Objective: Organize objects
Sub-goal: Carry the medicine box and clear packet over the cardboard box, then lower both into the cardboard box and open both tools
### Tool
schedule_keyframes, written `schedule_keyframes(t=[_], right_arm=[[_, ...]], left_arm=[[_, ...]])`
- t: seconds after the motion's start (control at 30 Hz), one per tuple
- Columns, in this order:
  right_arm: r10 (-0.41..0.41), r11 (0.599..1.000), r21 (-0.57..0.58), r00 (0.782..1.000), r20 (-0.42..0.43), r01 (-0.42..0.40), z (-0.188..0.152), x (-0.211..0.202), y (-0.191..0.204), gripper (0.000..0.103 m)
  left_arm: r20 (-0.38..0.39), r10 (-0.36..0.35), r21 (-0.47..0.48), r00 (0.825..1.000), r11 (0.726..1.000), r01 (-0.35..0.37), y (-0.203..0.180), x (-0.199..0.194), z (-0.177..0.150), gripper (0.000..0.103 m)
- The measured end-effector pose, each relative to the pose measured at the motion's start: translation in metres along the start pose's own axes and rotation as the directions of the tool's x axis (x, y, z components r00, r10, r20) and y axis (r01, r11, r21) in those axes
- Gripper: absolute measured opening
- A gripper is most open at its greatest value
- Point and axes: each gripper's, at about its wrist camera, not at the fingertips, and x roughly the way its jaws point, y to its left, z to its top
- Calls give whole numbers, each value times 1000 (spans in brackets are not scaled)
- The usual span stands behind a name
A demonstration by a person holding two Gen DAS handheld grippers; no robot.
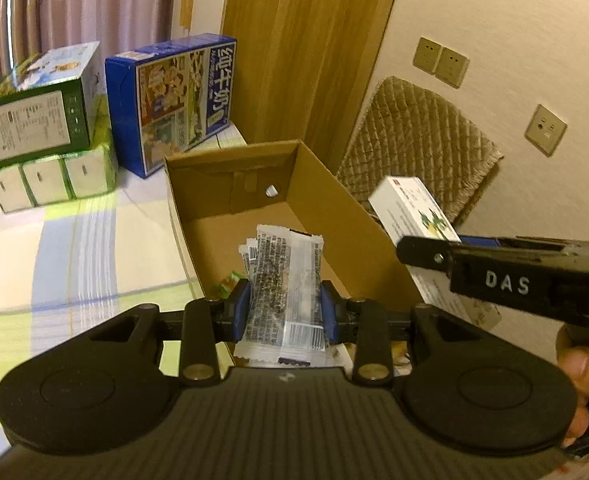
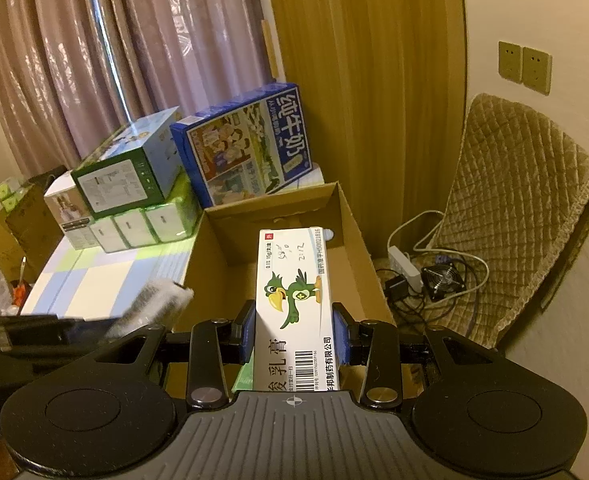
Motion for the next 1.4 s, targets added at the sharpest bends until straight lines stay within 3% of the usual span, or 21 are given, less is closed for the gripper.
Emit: schedule_keyframes(t=[0.3, 0.6, 0.7, 1.3, 1.33, 1.4], right_arm=[[8, 1000, 24, 1000, -28, -8, 28, 37, -13, 35], [5, 999, 43, 999, -52, -3, 38, 71, -26, 35], [8, 998, 57, 998, -57, -5, 37, 79, -30, 35], [36, 998, 57, 997, -71, -32, 34, 100, -20, 36], [54, 997, 63, 997, -58, -50, 36, 101, -20, 37], [78, 992, 100, 996, -36, -74, 38, 102, -23, 50]], left_arm=[[-15, 5, 5, 1000, 1000, -5, 12, 36, 35, 31], [-54, 10, 27, 998, 1000, -9, 19, 81, 39, 32], [-52, 43, 44, 998, 998, -40, 22, 92, 39, 51], [-15, 67, -10, 998, 998, -67, 58, 68, 35, 51], [-14, 69, -13, 998, 998, -69, 60, 66, 34, 52], [-16, 75, -16, 997, 997, -76, 63, 62, 30, 53]])
